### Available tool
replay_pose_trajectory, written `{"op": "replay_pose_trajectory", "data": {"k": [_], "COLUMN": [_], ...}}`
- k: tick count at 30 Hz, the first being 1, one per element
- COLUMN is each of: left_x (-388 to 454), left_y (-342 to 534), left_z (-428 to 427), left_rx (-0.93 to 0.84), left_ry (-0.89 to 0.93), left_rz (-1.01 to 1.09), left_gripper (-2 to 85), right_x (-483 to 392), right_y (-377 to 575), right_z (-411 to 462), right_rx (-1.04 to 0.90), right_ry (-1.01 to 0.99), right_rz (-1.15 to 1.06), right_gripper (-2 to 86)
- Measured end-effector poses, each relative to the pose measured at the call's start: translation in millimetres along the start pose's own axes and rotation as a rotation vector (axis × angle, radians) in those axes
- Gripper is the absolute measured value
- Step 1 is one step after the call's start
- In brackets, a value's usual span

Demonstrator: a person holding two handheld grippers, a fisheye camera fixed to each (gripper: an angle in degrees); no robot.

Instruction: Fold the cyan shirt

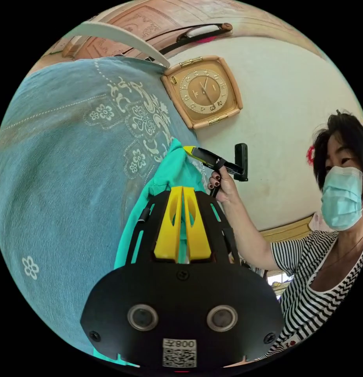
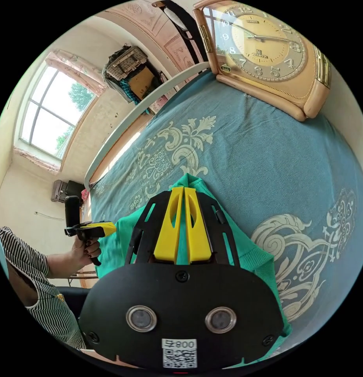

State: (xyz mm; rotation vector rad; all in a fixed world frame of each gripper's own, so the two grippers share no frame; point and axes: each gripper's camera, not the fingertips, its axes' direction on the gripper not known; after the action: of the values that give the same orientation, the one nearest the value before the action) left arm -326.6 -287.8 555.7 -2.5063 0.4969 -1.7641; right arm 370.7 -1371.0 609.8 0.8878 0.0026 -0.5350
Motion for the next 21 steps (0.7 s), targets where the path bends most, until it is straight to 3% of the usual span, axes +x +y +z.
{"op": "replay_pose_trajectory", "data": {"k": [3, 11, 15, 18, 21], "left_x": [4.5, 40.3, 61.9, 64.5, 64.3], "left_y": [4.7, 39.7, 56.3, 71.9, 88.1], "left_z": [17.4, 21.8, 55.8, 90.0, 107.3], "left_rx": [-0.086, -0.084, -0.222, -0.341, -0.38], "left_ry": [-0.192, -0.099, -0.185, -0.359, -0.418], "left_rz": [0.025, 0.185, 0.331, 0.412, 0.483], "left_gripper": [0.0, 0.1, 0.2, 0.2, 0.2], "right_x": [-14.8, -70.5, -128.1, -159.5, -191.4], "right_y": [31.7, 178.2, 268.7, 305.3, 318.1], "right_z": [-36.7, -129.6, -132.7, -103.1, -107.5], "right_rx": [0.088, 0.163, 0.011, -0.151, -0.046], "right_ry": [0.074, 0.117, 0.277, 0.378, 0.471], "right_rz": [0.035, 0.142, 0.266, 0.292, 0.253], "right_gripper": [0.1, 0.1, 0.1, 0.0, -0.2]}}
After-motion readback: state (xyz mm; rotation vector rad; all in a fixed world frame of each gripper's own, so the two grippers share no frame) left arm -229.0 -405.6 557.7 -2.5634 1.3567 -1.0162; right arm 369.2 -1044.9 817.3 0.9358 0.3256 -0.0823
